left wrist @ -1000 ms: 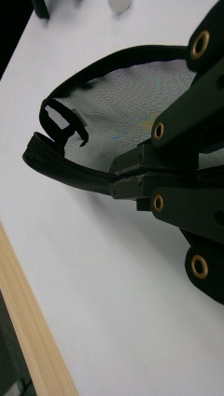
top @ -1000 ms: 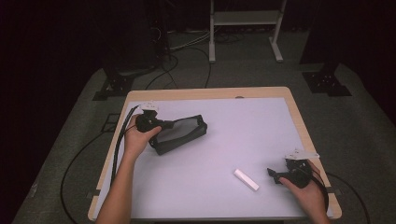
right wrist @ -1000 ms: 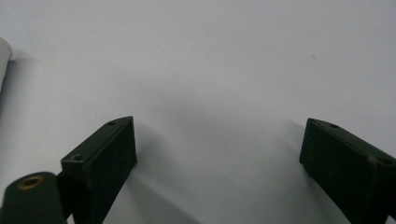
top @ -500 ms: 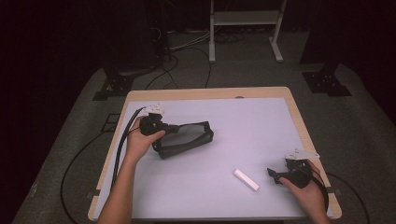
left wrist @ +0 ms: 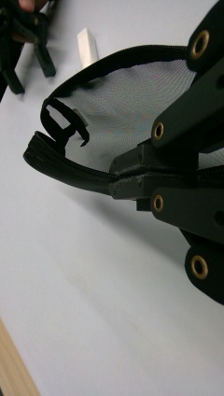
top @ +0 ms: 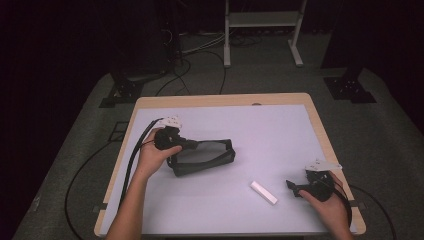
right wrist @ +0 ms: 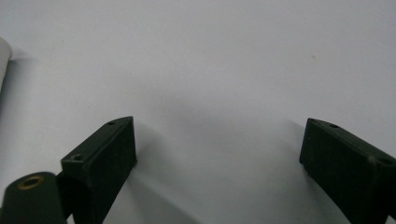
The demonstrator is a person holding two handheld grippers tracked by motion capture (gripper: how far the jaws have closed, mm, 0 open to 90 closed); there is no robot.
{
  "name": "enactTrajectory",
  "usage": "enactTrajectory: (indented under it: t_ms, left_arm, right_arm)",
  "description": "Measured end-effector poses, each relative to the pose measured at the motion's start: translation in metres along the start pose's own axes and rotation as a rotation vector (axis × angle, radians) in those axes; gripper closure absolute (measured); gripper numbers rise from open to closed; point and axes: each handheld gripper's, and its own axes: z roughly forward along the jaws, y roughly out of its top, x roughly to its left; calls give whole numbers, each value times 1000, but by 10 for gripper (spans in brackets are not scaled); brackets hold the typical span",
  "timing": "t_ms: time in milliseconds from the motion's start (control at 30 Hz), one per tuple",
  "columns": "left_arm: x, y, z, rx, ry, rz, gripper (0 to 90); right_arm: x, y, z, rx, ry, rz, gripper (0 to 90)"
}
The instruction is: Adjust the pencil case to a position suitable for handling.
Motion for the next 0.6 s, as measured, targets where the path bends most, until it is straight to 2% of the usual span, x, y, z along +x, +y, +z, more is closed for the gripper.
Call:
enactTrajectory:
  t_ms: [533, 600]
  left_arm:
    - [-16, -5, 12, 34, -69, 25, 884]
    - [-20, -4, 14, 35, -93, 33, 885]
  right_arm:
    - [0, 0, 0, -1, 0, -1, 96]
    - [0, 0, 0, -1, 1, 0, 96]
